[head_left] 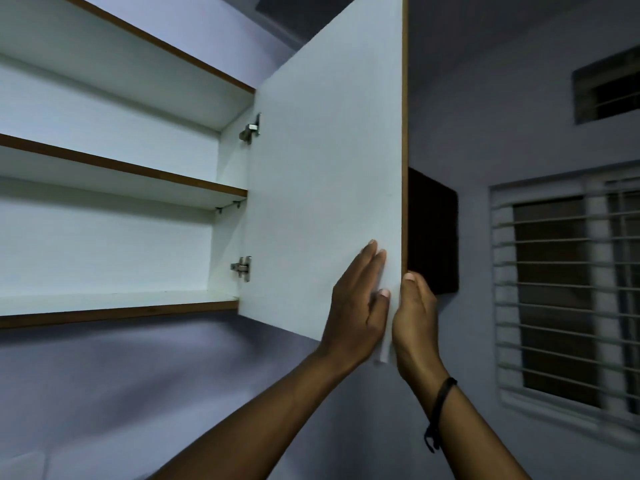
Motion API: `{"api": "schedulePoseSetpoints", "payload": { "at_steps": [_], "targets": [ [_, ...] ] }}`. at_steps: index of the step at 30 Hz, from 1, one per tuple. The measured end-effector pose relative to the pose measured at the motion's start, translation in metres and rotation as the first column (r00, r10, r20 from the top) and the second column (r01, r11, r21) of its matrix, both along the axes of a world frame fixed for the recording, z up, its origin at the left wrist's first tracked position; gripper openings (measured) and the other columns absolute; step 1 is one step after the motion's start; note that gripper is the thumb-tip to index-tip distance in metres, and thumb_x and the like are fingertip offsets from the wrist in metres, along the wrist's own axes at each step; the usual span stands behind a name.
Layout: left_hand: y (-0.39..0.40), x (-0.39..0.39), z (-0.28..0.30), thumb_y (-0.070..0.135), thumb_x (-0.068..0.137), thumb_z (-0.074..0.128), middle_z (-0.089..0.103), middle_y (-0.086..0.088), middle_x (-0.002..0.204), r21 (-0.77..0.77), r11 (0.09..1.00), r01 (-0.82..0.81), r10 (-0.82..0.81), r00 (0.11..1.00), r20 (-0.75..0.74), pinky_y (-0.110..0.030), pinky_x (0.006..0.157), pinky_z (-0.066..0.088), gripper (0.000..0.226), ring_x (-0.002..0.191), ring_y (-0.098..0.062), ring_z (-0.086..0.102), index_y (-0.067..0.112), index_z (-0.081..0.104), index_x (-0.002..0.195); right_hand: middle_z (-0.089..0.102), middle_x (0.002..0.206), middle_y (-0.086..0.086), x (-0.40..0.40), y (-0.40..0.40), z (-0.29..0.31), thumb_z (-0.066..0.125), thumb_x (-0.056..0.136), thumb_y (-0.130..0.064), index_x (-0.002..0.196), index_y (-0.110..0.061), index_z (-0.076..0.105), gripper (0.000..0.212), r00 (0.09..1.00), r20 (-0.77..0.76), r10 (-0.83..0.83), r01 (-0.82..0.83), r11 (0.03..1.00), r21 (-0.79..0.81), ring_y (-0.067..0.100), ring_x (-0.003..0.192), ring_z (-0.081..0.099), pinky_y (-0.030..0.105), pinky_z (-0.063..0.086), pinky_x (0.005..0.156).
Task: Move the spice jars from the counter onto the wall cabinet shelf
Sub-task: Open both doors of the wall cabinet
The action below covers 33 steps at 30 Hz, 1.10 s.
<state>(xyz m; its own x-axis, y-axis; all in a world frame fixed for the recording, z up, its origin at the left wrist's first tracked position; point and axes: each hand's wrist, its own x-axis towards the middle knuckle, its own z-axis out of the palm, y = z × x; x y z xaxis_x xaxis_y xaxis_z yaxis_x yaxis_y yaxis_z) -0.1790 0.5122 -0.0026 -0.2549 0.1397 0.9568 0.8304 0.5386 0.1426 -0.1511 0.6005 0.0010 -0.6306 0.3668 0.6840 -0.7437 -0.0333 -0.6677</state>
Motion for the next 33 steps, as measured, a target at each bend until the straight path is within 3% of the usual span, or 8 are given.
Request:
{"api": "schedulePoseSetpoints", "payload": {
  "at_steps": [4, 7, 11, 14, 17, 20, 27, 33],
  "targets": [
    [0.021, -0.025, 0.002, 0.023, 0.104, 0.036, -0.002, 0.009, 0.166, -0.144, 0.988, -0.053, 0.056, 0.998, 0.014, -0.039, 0.127, 0.005, 0.061, 0.154, -0.006, -0.004, 0.024, 0.005, 0.157, 0.070, 0.104, 0.007, -0.022, 0.028, 0.001, 0.034, 0.105, -0.025, 0.104, -0.016, 0.066, 0.034, 0.998, 0.056, -0.020, 0.021, 1.000, -0.011, 0.024, 0.101, 0.066, 0.046, 0.052, 0.097],
    [0.025, -0.029, 0.001, 0.033, 0.103, 0.023, -0.004, 0.005, 0.167, -0.097, 0.990, -0.104, 0.099, 0.994, -0.055, -0.036, 0.126, -0.003, 0.057, 0.154, -0.008, -0.008, 0.024, 0.001, 0.155, 0.070, 0.095, 0.007, -0.024, 0.029, -0.001, 0.033, 0.106, -0.030, 0.093, -0.018, 0.065, 0.036, 0.999, 0.038, -0.021, 0.019, 0.999, 0.030, 0.022, 0.092, 0.067, 0.038, 0.055, 0.084],
    [0.020, -0.031, 0.003, 0.035, 0.104, 0.024, -0.007, 0.007, 0.166, -0.152, 0.983, -0.105, 0.099, 0.994, -0.049, -0.034, 0.126, -0.004, 0.057, 0.154, -0.009, -0.009, 0.024, 0.002, 0.156, 0.064, 0.086, -0.003, -0.024, 0.022, -0.004, 0.030, 0.106, -0.036, 0.081, -0.029, 0.056, 0.036, 0.995, 0.031, -0.098, 0.098, 0.995, -0.009, -0.003, 0.075, 0.061, 0.014, 0.049, 0.067],
    [0.014, -0.026, 0.006, 0.030, 0.103, 0.031, -0.007, 0.009, 0.166, -0.214, 0.973, -0.092, 0.089, 0.996, -0.026, -0.032, 0.126, -0.001, 0.061, 0.154, -0.006, -0.009, 0.023, 0.005, 0.159, 0.063, 0.101, 0.006, -0.022, 0.020, -0.004, 0.031, 0.105, -0.032, 0.093, -0.030, 0.055, 0.027, 0.974, -0.005, -0.228, 0.228, 0.974, 0.004, 0.011, 0.090, 0.061, 0.025, 0.051, 0.078],
    [-0.005, -0.020, 0.012, 0.031, 0.102, 0.035, 0.000, 0.005, 0.168, -0.218, 0.971, -0.096, 0.104, 0.994, 0.024, -0.035, 0.126, 0.006, 0.063, 0.155, -0.008, -0.003, 0.020, 0.013, 0.159, 0.047, 0.132, 0.004, -0.019, 0.011, -0.003, 0.039, 0.101, -0.023, 0.121, -0.018, 0.055, 0.026, 0.853, -0.162, -0.496, 0.499, 0.866, -0.022, 0.009, 0.114, 0.045, 0.023, 0.038, 0.094],
    [-0.035, -0.009, 0.015, 0.034, 0.102, 0.036, 0.005, 0.004, 0.168, -0.191, 0.973, -0.129, 0.142, 0.988, 0.054, -0.037, 0.127, 0.010, 0.062, 0.155, -0.009, 0.000, 0.019, 0.016, 0.159, 0.050, 0.133, 0.007, -0.011, -0.012, -0.002, 0.046, 0.094, -0.020, 0.121, -0.014, 0.060, 0.030, 0.668, -0.403, -0.626, 0.695, 0.718, 0.036, 0.017, 0.124, 0.040, 0.032, 0.028, 0.104],
    [-0.149, 0.034, -0.004, 0.020, 0.101, 0.040, 0.029, -0.009, 0.162, -0.145, 0.944, -0.295, 0.301, 0.954, 0.017, -0.044, 0.124, 0.019, 0.054, 0.154, -0.022, 0.015, 0.005, 0.034, 0.153, 0.062, 0.116, 0.003, 0.005, -0.122, -0.014, 0.050, 0.091, -0.018, 0.107, -0.014, 0.066, 0.023, 0.826, -0.478, -0.298, 0.469, 0.835, 0.289, 0.022, 0.114, 0.052, 0.039, 0.040, 0.097],
    [-0.269, 0.108, -0.048, 0.006, 0.099, 0.046, 0.044, -0.013, 0.153, -0.068, 0.846, -0.529, 0.532, 0.846, 0.035, -0.028, 0.122, 0.023, 0.047, 0.150, -0.026, 0.028, 0.000, 0.044, 0.146, 0.065, 0.112, 0.003, 0.040, -0.243, -0.044, 0.047, 0.094, -0.018, 0.109, -0.012, 0.066, 0.025, 0.898, -0.431, 0.090, 0.145, 0.864, 0.483, 0.023, 0.106, 0.056, 0.035, 0.042, 0.094]
  ]
}}
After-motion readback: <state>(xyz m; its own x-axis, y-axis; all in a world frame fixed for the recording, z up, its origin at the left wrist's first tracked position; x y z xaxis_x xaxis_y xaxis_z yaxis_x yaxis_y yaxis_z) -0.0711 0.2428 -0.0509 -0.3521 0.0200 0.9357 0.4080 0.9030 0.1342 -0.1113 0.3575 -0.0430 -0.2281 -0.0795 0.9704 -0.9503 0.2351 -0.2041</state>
